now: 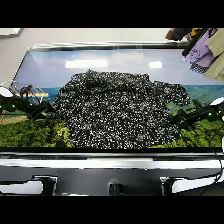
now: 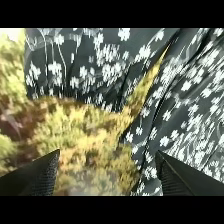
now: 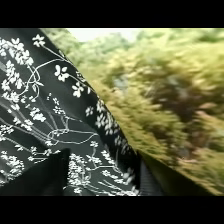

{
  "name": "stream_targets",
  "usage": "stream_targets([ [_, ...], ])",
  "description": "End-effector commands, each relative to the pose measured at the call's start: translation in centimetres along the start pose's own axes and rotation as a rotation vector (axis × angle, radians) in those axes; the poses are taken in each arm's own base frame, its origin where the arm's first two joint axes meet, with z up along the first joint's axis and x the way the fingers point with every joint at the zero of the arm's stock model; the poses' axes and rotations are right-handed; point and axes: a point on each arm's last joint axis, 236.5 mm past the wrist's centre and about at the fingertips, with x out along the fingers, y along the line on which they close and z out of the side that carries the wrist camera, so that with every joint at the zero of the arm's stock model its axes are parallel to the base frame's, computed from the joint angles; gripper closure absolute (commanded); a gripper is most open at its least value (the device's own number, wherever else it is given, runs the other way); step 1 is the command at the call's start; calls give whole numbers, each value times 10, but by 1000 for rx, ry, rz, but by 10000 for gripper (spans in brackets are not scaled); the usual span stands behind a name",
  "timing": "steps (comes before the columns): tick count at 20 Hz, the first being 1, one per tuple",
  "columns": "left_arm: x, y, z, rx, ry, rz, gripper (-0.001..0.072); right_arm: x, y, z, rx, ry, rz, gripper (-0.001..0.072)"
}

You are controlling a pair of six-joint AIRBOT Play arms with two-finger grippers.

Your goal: Fold the clothes and pants, and hang the long-sleeved shirts on hangers.

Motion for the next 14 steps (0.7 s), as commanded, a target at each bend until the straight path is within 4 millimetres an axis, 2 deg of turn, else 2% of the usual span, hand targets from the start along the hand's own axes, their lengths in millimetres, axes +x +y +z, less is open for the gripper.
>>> stream_targets([
  [1, 25, -3, -21, -36, 48, -62, -13, 12, 4, -22, 23, 86, 43, 666],
  [4, 46, -23, -27, -80, 38, -166, -13, 5, 12, -21, 12, 52, 59, 672],
  [7, 63, -38, -38, -47, 70, -161, -13, 2, 22, -23, 22, 54, 95, 672],
  [10, 82, -53, -41, -10, 78, -142, -13, 7, 33, -29, 44, 75, 157, 672],
  [13, 102, -63, -41, -50, 80, -121, -13, 14, 46, -37, 77, 98, 233, 672],
  [14, 106, -66, -44, -40, 91, -118, 25, 14, 53, -37, 86, 98, 265, 672],
])
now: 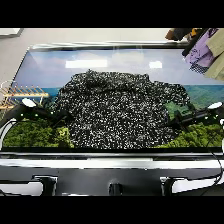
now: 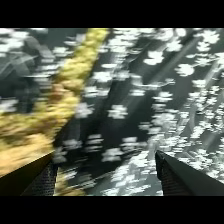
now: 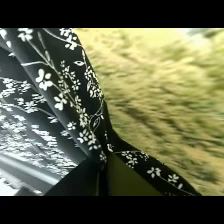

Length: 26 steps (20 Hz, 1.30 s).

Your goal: Fold the clothes and pants, and hang the long-sleeved shirts on hangers.

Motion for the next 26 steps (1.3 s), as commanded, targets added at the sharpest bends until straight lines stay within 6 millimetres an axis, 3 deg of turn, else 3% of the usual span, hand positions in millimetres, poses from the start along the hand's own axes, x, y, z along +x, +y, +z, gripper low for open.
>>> stream_targets([
  [1, 19, -5, -2, 12, 4, 29, 380, 3, 28, -4, 16, 2, 131, 672],
  [2, 16, -10, -2, 24, 7, 23, 673, -3, 46, -2, -17, -26, 184, 672],
  [4, -5, -32, 13, 75, -40, 2, 682, -17, 103, 1, -147, -117, 304, 672],
  [5, -25, -50, 27, 119, -98, -13, 683, -27, 134, 1, -219, -173, 352, 672],
  [7, -84, -98, 62, 229, -268, -49, 683, -63, 203, 4, -370, -327, 409, 672],
  [9, -172, -158, 91, 365, -489, -91, 683, -124, 270, 0, -525, -520, 435, 672],
  [11, -275, -218, 97, 483, -728, -143, 683, -211, 331, -20, -638, -751, 484, 672],
  [13, -370, -266, 76, 590, -939, -186, 683, -304, 372, -59, -741, -1019, 491, 672],
  [14, -411, -284, 56, 636, -1031, -204, 682, -341, 386, -86, -793, -1134, 478, 672],
  [16, -466, -299, 12, 665, -1164, -233, 682, -403, 400, -149, -852, -1352, 439, 672],
  [18, -496, -288, -30, 637, -1247, -202, 682, -443, 398, -214, -859, -1509, 437, 672],
  [23, -544, -254, -136, 551, -1465, -95, 682, -476, 363, -356, -918, -1780, 351, 672],
  [26, -568, -244, -180, 547, -1585, -42, 682, -498, 341, -406, -871, -1933, 367, 672],
])
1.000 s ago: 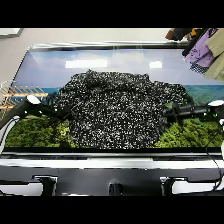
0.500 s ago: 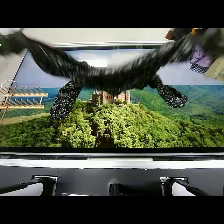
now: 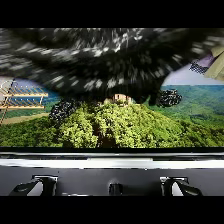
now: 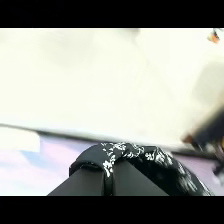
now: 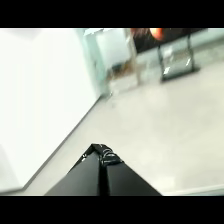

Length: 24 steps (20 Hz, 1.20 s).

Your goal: Fold the clothes and pants, and hang the long-sleeved shirts on hangers.

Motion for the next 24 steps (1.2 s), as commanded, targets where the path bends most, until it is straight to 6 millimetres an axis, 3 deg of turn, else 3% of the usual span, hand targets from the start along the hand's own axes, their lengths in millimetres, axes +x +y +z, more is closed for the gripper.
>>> stream_targets([
  [1, -60, 3, 22, 28, -125, 106, 682, -56, 6, 44, -35, -166, -90, 672],
  [3, -57, 6, 22, 13, -123, 115, 682, -47, -2, 42, -13, -162, -106, 672],
  [6, -15, 25, 5, -25, -51, 120, 682, -2, -28, 18, 39, -77, -118, 671],
  [9, 66, 56, -27, -112, 46, 96, 682, 68, -72, -31, 131, 63, -135, 671],
  [12, 166, 82, -74, -152, 121, 59, 682, 153, -123, -110, 255, 221, -126, 671],
  [15, 268, 91, -162, -115, 231, 25, 682, 230, -165, -212, 267, 347, -130, 671],
  [18, 343, 108, -244, -140, 260, 45, 682, 284, -202, -311, 261, 411, -163, 671],
  [21, 376, 129, -333, -226, 383, 90, 682, 304, -230, -395, 266, 495, -207, 671],
  [24, 371, 131, -429, -245, 629, 107, 682, 293, -253, -483, 296, 670, -258, 671],
])
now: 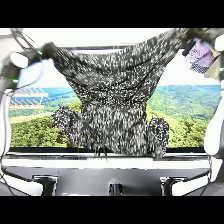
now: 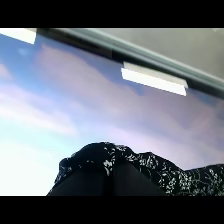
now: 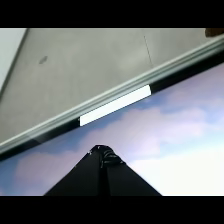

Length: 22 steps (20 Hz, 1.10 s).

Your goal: Fold the clothes and pants, and hang the long-sleeved shirts on hangers.

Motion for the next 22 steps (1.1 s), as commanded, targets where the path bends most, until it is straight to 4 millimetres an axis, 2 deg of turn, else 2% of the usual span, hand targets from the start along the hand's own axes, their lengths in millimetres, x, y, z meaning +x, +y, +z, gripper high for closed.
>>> stream_targets([
  [1, 48, 26, -101, -37, 264, 45, 682, 50, -51, -85, 21, 189, -79, 671],
  [3, 47, 34, -148, -66, 426, 68, 673, 53, -72, -130, 22, 341, -126, 670],
  [4, 43, 36, -163, -93, 488, 82, 606, 49, -77, -146, 20, 405, -143, 641],
  [6, 31, 37, -176, -107, 566, 93, 280, 31, -81, -165, 0, 516, -172, 443],
  [7, 22, 35, -175, -105, 593, 94, 159, 18, -81, -168, -31, 563, -190, 378],
  [8, 11, 34, -169, -103, 611, 94, 95, 1, -82, -167, -97, 606, -212, 330],
  [10, -21, 35, -146, -72, 616, 105, 93, -40, -78, -154, -230, 675, -245, 272],
  [12, -60, 43, -125, 10, 623, 166, 93, -76, -58, -134, -257, 673, -240, 272],
  [13, -80, 52, -120, 53, 633, 221, 93, -95, -52, -132, -270, 686, -244, 271],
  [14, -100, 57, -120, 82, 642, 261, 93, -111, -47, -138, -262, 711, -240, 269],
  [16, -133, 57, -139, 94, 669, 270, 93, -147, -40, -172, -236, 795, -229, 269],
  [17, -148, 58, -155, 99, 681, 270, 93, -167, -37, -200, -237, 849, -225, 267],
  [19, -176, 61, -200, 91, 720, 274, 94, -202, -28, -262, -257, 948, -198, 203],
  [22, -212, 62, -266, 109, 819, 272, 95, -248, -17, -365, -269, 1063, -162, 202],
])
